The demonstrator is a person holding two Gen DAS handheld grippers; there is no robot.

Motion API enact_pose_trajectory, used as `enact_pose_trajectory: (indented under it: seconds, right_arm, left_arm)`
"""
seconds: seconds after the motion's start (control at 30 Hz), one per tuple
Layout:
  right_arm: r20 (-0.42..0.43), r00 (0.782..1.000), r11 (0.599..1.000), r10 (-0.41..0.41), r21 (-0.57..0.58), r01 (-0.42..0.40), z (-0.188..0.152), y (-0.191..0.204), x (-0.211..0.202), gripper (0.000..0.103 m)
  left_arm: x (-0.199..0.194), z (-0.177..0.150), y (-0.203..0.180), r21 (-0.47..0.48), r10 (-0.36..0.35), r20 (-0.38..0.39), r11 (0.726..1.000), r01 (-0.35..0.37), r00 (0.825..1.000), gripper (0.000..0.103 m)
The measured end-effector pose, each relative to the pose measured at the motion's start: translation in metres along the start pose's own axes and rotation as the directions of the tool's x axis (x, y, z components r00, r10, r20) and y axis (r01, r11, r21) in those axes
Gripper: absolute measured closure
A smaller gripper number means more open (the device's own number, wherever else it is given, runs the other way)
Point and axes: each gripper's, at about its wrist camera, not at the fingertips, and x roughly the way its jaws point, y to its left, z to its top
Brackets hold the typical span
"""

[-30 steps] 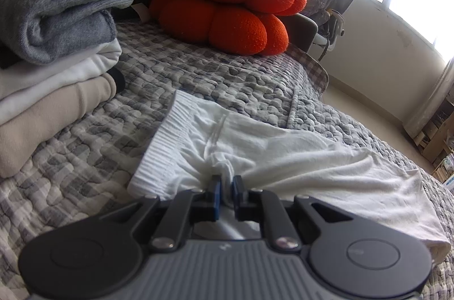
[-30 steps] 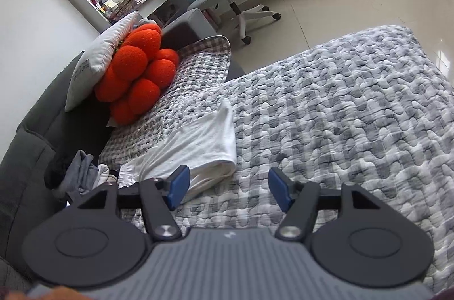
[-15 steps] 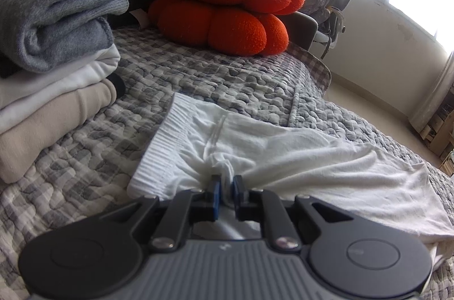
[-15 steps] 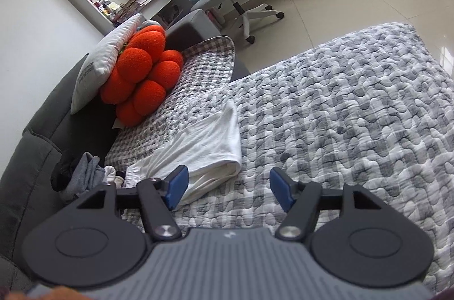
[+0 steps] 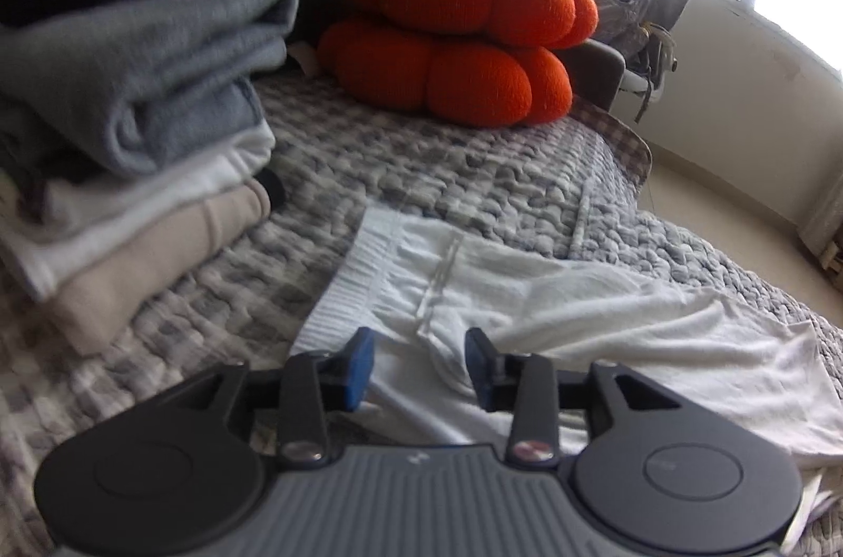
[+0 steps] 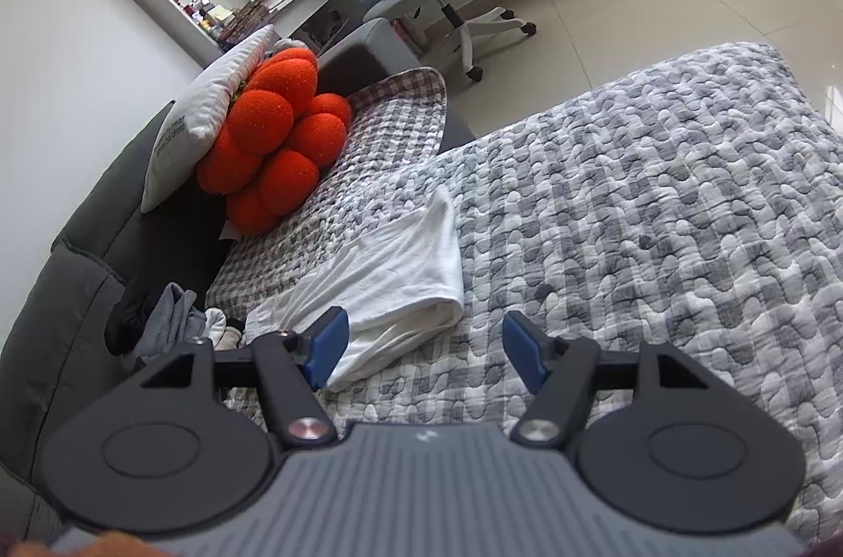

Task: Fold clothes

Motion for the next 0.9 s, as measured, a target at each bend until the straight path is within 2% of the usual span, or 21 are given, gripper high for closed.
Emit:
enact_pose_trajectory:
  seconds: [0.2,0.4,0.67,0.8,0.9]
  right_arm:
    - [-0.001,1.0,1.0,-0.001,0.003,0.001,-0.001,0.004,0.002,0.034]
    - [-0.003,1.0,1.0,0.0,0.003,0.0,-0.001,0.006,0.005,0.032]
    - [-0.011,1.0,1.0,-0.007,-0.007,0.006,-0.003,0.014,0.014,0.031]
    - [-0.01,1.0,1.0,-0.015,-0.008,0.014,-0.004,0.016,0.017,0.031]
    - [-0.006,1.0,1.0,-0.018,-0.006,0.018,-0.004,0.015,0.016,0.031]
  left_arm:
    - [-0.02,0.011,-0.001,-0.042,0.027,0.039,0.999,-0.025,0.999,0.054]
    - [-0.036,0.022,-0.021,-0.012,-0.024,0.061,1.0,0.025,0.998,0.048]
    - [-0.032,0.022,-0.075,0.075,-0.137,0.003,0.988,0.137,0.991,0.048]
    - [-0.021,0.014,-0.099,0.114,-0.156,-0.027,0.981,0.158,0.987,0.046]
    - [-0.008,0.006,-0.105,0.114,-0.15,-0.078,0.981,0.159,0.986,0.046]
